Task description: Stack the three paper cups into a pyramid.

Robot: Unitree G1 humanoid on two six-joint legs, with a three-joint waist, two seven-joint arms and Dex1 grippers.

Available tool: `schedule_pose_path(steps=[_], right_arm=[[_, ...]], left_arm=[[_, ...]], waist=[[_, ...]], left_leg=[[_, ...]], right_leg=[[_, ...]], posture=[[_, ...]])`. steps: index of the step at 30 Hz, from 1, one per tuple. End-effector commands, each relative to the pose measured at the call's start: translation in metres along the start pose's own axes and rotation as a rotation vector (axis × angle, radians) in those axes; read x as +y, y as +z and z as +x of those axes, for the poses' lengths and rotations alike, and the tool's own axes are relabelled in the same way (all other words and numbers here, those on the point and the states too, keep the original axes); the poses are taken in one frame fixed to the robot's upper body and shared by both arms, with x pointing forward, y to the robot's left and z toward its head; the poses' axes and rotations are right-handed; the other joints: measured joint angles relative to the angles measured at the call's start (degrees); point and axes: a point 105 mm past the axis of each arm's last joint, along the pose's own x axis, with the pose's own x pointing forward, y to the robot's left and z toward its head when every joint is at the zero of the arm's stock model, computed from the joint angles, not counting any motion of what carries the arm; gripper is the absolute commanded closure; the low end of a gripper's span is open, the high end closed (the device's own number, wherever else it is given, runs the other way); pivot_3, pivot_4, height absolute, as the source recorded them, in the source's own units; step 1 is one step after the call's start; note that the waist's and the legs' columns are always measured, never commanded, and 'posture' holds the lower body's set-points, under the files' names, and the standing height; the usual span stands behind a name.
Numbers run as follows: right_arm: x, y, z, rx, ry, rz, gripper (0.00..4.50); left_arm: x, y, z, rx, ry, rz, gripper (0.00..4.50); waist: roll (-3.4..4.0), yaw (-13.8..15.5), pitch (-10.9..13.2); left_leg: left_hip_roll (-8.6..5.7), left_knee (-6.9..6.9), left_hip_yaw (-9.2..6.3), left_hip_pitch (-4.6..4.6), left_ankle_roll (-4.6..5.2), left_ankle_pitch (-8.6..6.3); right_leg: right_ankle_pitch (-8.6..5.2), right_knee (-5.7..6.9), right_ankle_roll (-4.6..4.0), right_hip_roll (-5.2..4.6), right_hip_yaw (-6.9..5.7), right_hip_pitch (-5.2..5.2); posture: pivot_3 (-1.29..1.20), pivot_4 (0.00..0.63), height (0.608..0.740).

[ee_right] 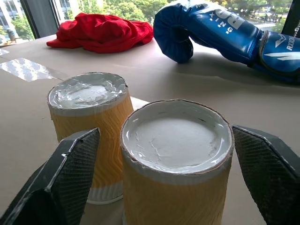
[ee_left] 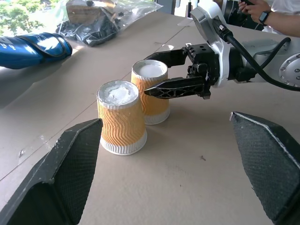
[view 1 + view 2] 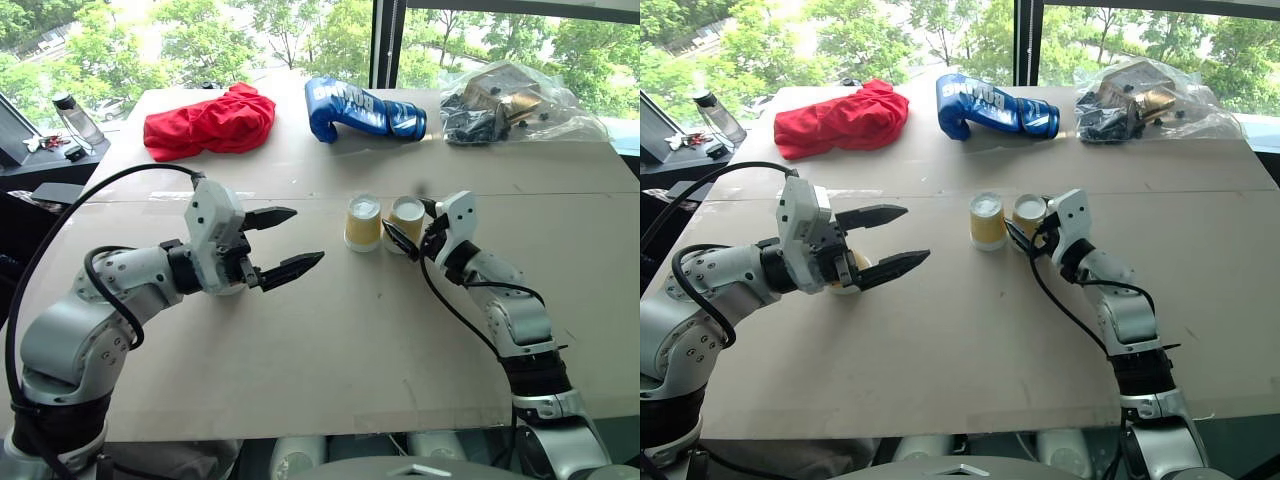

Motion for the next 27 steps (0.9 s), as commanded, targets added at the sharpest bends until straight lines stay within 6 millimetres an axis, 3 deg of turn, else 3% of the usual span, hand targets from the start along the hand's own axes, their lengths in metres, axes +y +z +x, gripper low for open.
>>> schedule_pose_path(steps=[1,4,6,9,14,19,24,27], right_arm=[[-0.003,0.022,-0.006,-0.074,0.001,-0.028,0.03],[-0.008,0.029,-0.019,-0.106,0.007,-0.038,0.03],[-0.011,0.034,-0.029,-0.119,0.010,-0.033,0.03],[-0.010,0.041,-0.050,-0.129,0.082,-0.017,0.03],[-0.003,0.045,-0.084,-0.107,0.225,0.006,0.03],[0.023,0.045,-0.118,-0.088,0.462,0.050,0.03],[0.041,0.062,-0.138,-0.245,0.633,0.145,0.03],[0.047,0.057,-0.142,-0.207,0.660,0.155,0.03]], left_arm=[[-0.002,0.007,-0.004,-0.035,0.018,0.034,0.00],[0.004,0.012,-0.009,-0.092,0.112,0.046,0.00],[0.015,0.021,-0.013,-0.210,0.288,0.039,0.00],[0.003,0.024,-0.017,-0.339,0.424,0.008,0.00],[-0.007,-0.005,-0.028,-0.298,0.690,0.018,0.00],[-0.005,-0.039,-0.057,-0.177,0.987,0.030,0.00],[-0.001,-0.053,-0.062,-0.135,1.063,0.011,0.00],[0.004,-0.063,-0.060,-0.114,1.087,-0.009,0.00]], waist=[[0.00,0.0,0.0],[0.00,0.1,0.0],[0.01,0.2,0.0],[-0.07,0.3,0.0],[-0.05,0.2,0.0],[-0.05,0.3,0.0],[-0.07,0.4,0.0],[-0.08,0.5,0.0]], left_leg=[[0.00,0.00,0.00,0.00,0.00,0.00],[0.03,0.00,0.00,-0.03,0.00,0.00],[0.07,0.00,-0.01,-0.06,0.14,-0.08],[0.14,0.05,-0.02,-0.10,0.19,-0.12],[0.12,0.05,-0.04,-0.09,0.22,-0.13],[0.07,0.03,-0.16,0.13,0.23,-0.14],[-0.01,0.17,-0.21,0.16,0.23,-0.14],[-0.05,0.24,-0.29,0.15,0.24,-0.14]], right_leg=[[0.00,0.00,0.00,0.00,0.00,-0.01],[0.00,0.00,0.00,-0.02,0.00,-0.02],[0.00,-0.02,0.00,-0.03,-0.02,-0.02],[0.01,-0.06,0.01,-0.17,-0.02,0.02],[0.01,-0.11,0.02,-0.21,0.13,0.06],[0.00,-0.20,-0.02,-0.13,0.07,0.36],[0.01,-0.23,-0.04,-0.11,0.03,0.50],[0.01,-0.24,-0.04,-0.10,-0.06,0.58]], posture=[[0.00,0.150,0.740],[0.00,0.150,0.740],[0.00,0.150,0.740],[0.00,0.150,0.740],[0.00,0.150,0.740],[0.00,0.150,0.740],[0.00,0.150,0.740],[0.00,0.150,0.740]])
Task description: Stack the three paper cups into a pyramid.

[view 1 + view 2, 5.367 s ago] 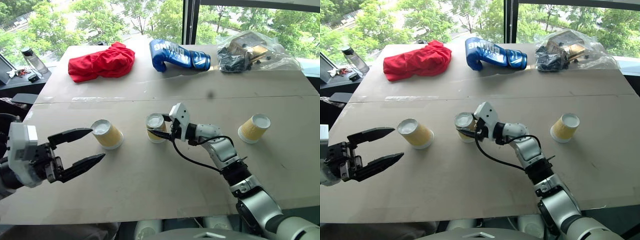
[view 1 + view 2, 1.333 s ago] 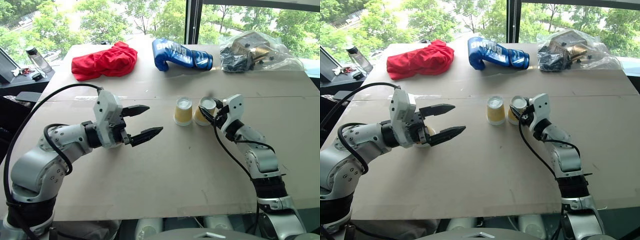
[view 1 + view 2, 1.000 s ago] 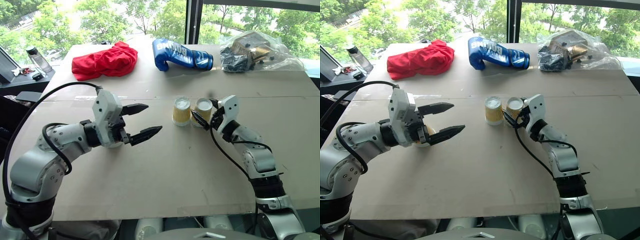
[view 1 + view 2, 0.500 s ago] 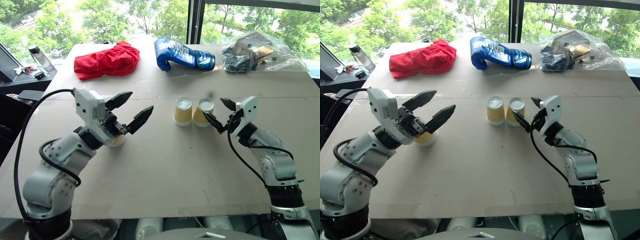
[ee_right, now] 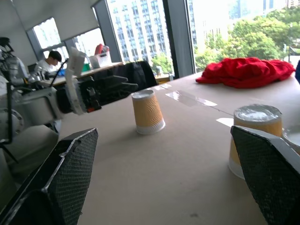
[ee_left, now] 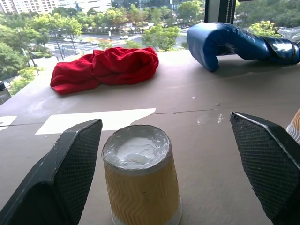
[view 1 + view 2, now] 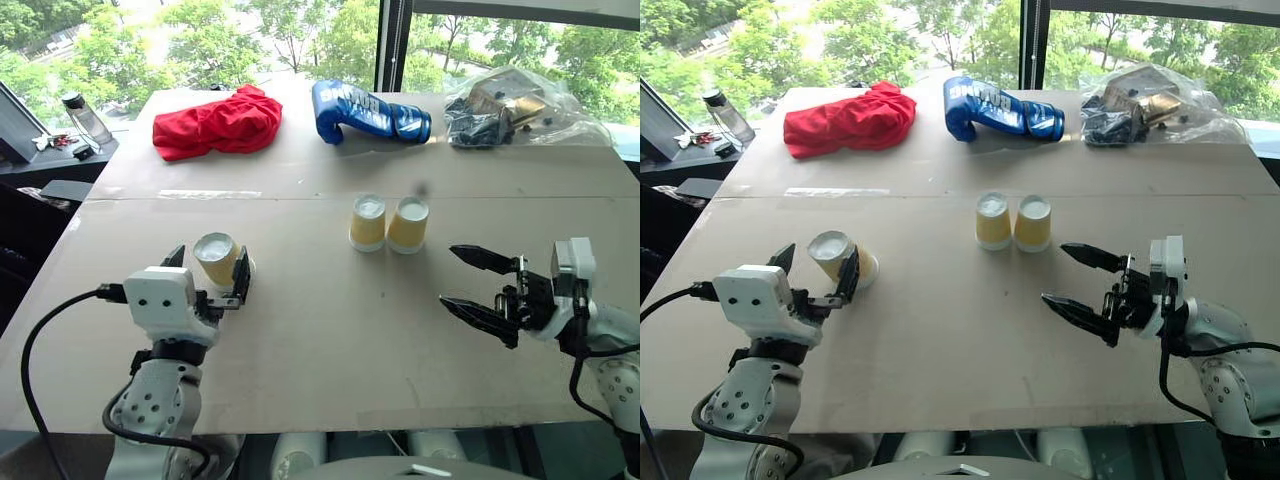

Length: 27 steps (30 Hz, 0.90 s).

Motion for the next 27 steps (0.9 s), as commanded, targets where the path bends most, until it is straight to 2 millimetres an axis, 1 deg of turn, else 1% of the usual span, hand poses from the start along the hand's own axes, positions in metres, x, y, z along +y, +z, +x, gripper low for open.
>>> schedule_pose_path(steps=[1,6,9,17,21,27], right_arm=[[0.011,0.009,0.001,-0.010,0.045,-0.044,0.03],[0.008,0.018,0.009,-0.022,0.034,-0.101,0.03],[0.006,0.020,0.014,-0.015,0.037,-0.117,0.03],[0.004,0.022,0.025,-0.017,0.028,-0.137,0.03],[0.004,0.023,0.030,-0.021,0.025,-0.138,0.03],[0.005,0.023,0.033,-0.020,0.019,-0.140,0.03]], left_arm=[[0.004,-0.005,0.003,-0.001,0.052,0.008,0.00],[0.016,-0.016,0.006,0.029,0.105,0.020,0.00],[0.016,-0.021,0.009,0.040,0.098,0.003,0.00],[0.012,-0.025,0.026,0.034,0.064,0.002,0.00],[0.016,-0.030,0.036,0.034,0.066,0.004,0.00],[0.018,-0.027,0.044,0.003,0.058,-0.004,0.00]], waist=[[-0.02,0.0,0.0],[-0.02,-0.2,0.0],[-0.02,-0.1,0.0],[-0.02,0.1,0.0],[-0.02,0.1,0.0],[-0.02,0.0,0.0]], left_leg=[[-0.01,0.02,-0.01,-0.02,0.01,0.00],[-0.01,0.05,0.03,-0.02,0.02,-0.01],[0.00,0.05,-0.05,-0.02,0.02,-0.01],[-0.01,0.05,-0.04,-0.06,0.02,-0.01],[0.00,0.05,-0.05,-0.06,0.02,-0.01],[0.01,0.05,-0.06,-0.08,0.02,-0.01]], right_leg=[[0.00,-0.01,0.00,0.00,-0.08,0.00],[0.00,-0.03,0.01,0.03,-0.14,0.00],[0.00,-0.03,0.01,0.06,-0.21,0.00],[0.00,-0.06,0.01,0.03,-0.24,0.00],[0.01,-0.06,0.01,0.03,-0.26,0.00],[0.01,-0.07,0.02,0.01,-0.28,0.00]], posture=[[0.00,0.150,0.740],[0.00,0.150,0.740],[0.00,0.150,0.740],[0.00,0.150,0.740],[0.00,0.150,0.740],[0.00,0.150,0.740]])
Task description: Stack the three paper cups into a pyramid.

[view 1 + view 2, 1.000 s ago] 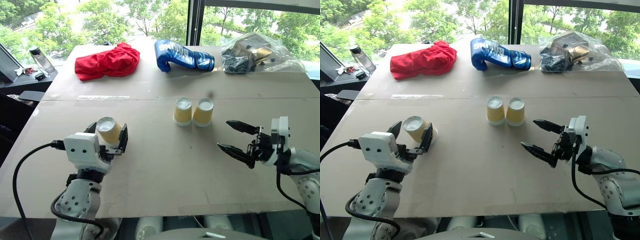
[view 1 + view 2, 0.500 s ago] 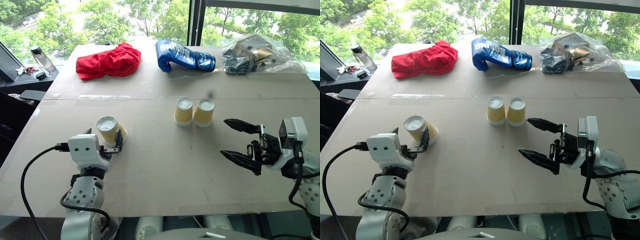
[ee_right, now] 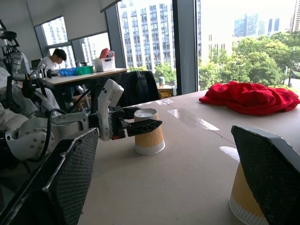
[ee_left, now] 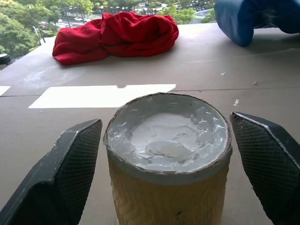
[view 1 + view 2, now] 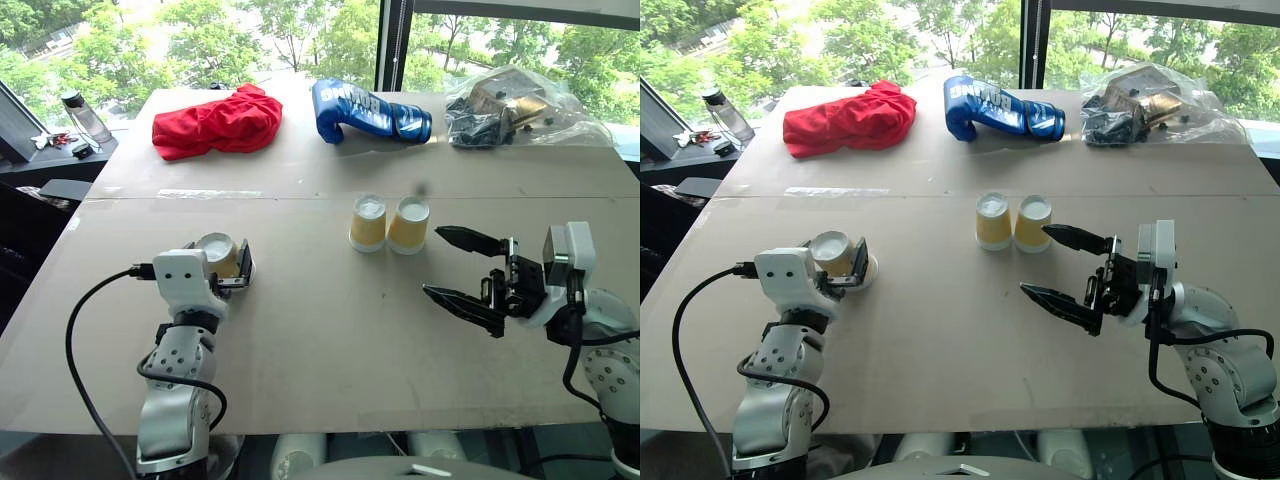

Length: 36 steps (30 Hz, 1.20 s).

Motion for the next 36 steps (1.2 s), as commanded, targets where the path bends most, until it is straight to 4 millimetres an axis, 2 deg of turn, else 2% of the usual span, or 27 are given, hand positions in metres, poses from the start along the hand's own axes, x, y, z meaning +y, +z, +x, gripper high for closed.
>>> schedule_pose_path(steps=[1,2,6,16,22,25,29,33,36], right_arm=[[0.005,0.008,0.004,-0.015,0.020,-0.031,0.03],[0.005,0.008,0.004,-0.014,0.020,-0.030,0.00],[0.005,0.009,0.003,-0.013,0.021,-0.031,0.00],[0.008,0.010,0.004,-0.015,0.050,-0.029,0.00],[0.014,0.009,0.003,0.026,0.111,-0.069,0.00],[0.009,0.006,-0.006,0.051,0.047,-0.091,0.00],[0.000,0.004,-0.020,0.059,-0.073,-0.122,0.00],[-0.010,-0.003,-0.037,0.112,-0.199,-0.131,0.00],[-0.021,-0.001,-0.046,0.110,-0.307,-0.152,0.00]], left_arm=[[0.005,0.013,0.001,-0.063,0.003,0.011,0.00],[0.004,0.012,0.001,-0.064,-0.001,0.008,0.52],[0.003,0.010,0.000,-0.056,-0.007,0.008,1.84],[0.007,0.011,0.000,-0.059,0.009,0.027,1.89],[0.002,0.024,0.007,-0.107,-0.105,0.033,1.89],[-0.017,0.049,0.021,-0.192,-0.300,0.030,1.89],[-0.048,0.080,0.051,-0.245,-0.545,-0.029,1.89],[-0.081,0.115,0.080,-0.285,-0.745,-0.080,1.89],[-0.106,0.131,0.088,-0.282,-0.912,-0.070,1.89]], waist=[[0.00,0.0,0.0],[0.00,0.0,0.0],[0.00,0.0,0.0],[0.00,0.0,0.0],[0.00,0.0,0.0],[-0.01,0.3,0.0],[-0.03,1.4,0.0],[-0.04,1.3,0.0],[-0.04,1.0,0.0]], left_leg=[[0.00,0.00,0.00,0.00,0.00,0.00],[0.02,0.00,0.00,0.00,0.00,0.00],[0.04,0.00,-0.01,0.00,0.00,0.00],[0.04,-0.01,0.00,0.00,0.00,0.00],[0.03,-0.01,-0.02,-0.01,0.00,0.00],[0.02,-0.01,-0.03,-0.02,0.00,0.00],[-0.03,0.05,-0.13,-0.08,0.00,0.00],[-0.12,0.13,-0.10,-0.11,-0.01,0.01],[-0.12,0.14,-0.08,-0.13,-0.01,0.01]], right_leg=[[0.00,0.00,0.00,0.00,0.00,0.00],[0.00,-0.01,0.00,-0.01,0.00,0.00],[0.00,-0.01,0.00,-0.02,0.00,0.00],[0.00,-0.01,0.00,-0.02,0.00,0.00],[0.00,0.00,0.00,-0.02,-0.05,0.00],[0.00,-0.02,0.00,-0.02,-0.06,0.00],[0.00,0.00,0.00,-0.01,-0.22,0.02],[0.01,-0.02,0.02,0.00,-0.19,0.04],[0.02,-0.05,0.05,0.03,-0.15,0.01]], posture=[[0.00,0.150,0.740],[0.00,0.150,0.740],[0.00,0.150,0.740],[0.00,0.150,0.740],[0.00,0.150,0.740],[0.00,0.150,0.740],[0.00,0.150,0.740],[0.00,0.150,0.740],[0.00,0.150,0.740]])
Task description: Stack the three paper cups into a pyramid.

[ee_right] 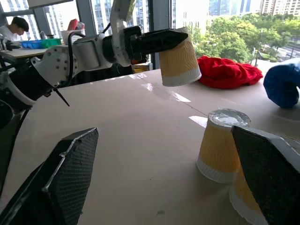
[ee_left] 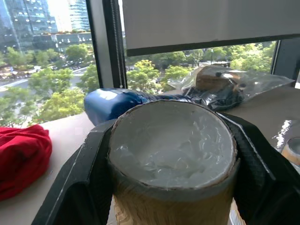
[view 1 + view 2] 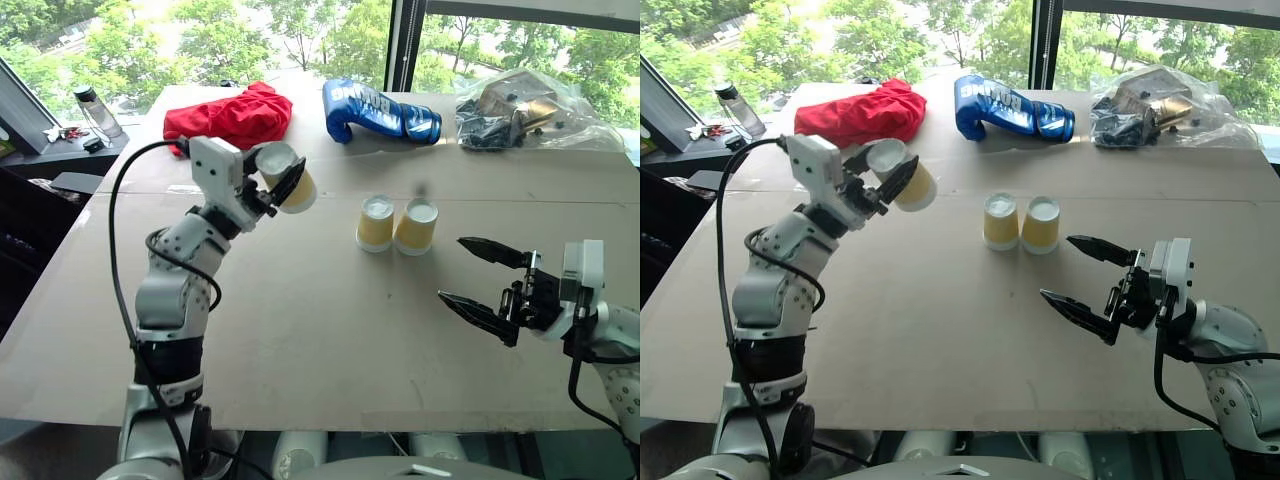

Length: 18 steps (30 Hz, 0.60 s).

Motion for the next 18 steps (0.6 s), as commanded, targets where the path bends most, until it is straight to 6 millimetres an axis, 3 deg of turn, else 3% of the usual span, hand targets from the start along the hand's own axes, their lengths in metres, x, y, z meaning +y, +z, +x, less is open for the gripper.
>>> schedule_pose_path(steps=[1,7,12,18], right_arm=[[-0.016,0.013,-0.009,-0.035,-0.131,-0.054,0.00],[-0.032,-0.004,-0.021,0.077,-0.298,-0.089,0.00],[-0.030,-0.005,-0.019,0.059,-0.299,-0.055,0.00],[-0.025,-0.007,-0.018,0.062,-0.283,-0.039,0.00]], left_arm=[[-0.021,0.011,0.027,-0.004,-0.217,-0.015,1.89],[-0.049,0.019,0.068,0.012,-0.448,-0.028,1.89],[-0.073,0.010,0.076,0.015,-0.567,-0.043,1.89],[-0.081,0.004,0.082,0.006,-0.587,-0.041,1.89]], waist=[[0.01,-0.2,0.0],[0.03,0.0,0.0],[0.04,-0.2,0.0],[0.03,-0.2,0.0]], left_leg=[[0.01,-0.01,0.00,0.00,0.00,0.00],[0.03,-0.07,0.06,-0.02,-0.09,0.05],[0.03,-0.08,0.12,-0.03,-0.22,0.13],[0.03,-0.07,0.12,-0.06,-0.22,0.13]], right_leg=[[0.00,0.00,0.00,0.02,0.00,-0.01],[-0.01,-0.04,0.02,0.09,-0.05,-0.04],[-0.01,-0.05,0.02,0.10,0.05,-0.09],[-0.01,-0.05,0.02,0.10,0.04,-0.11]], posture=[[0.00,0.150,0.740],[0.00,0.150,0.740],[0.00,0.150,0.740],[0.00,0.150,0.740]])
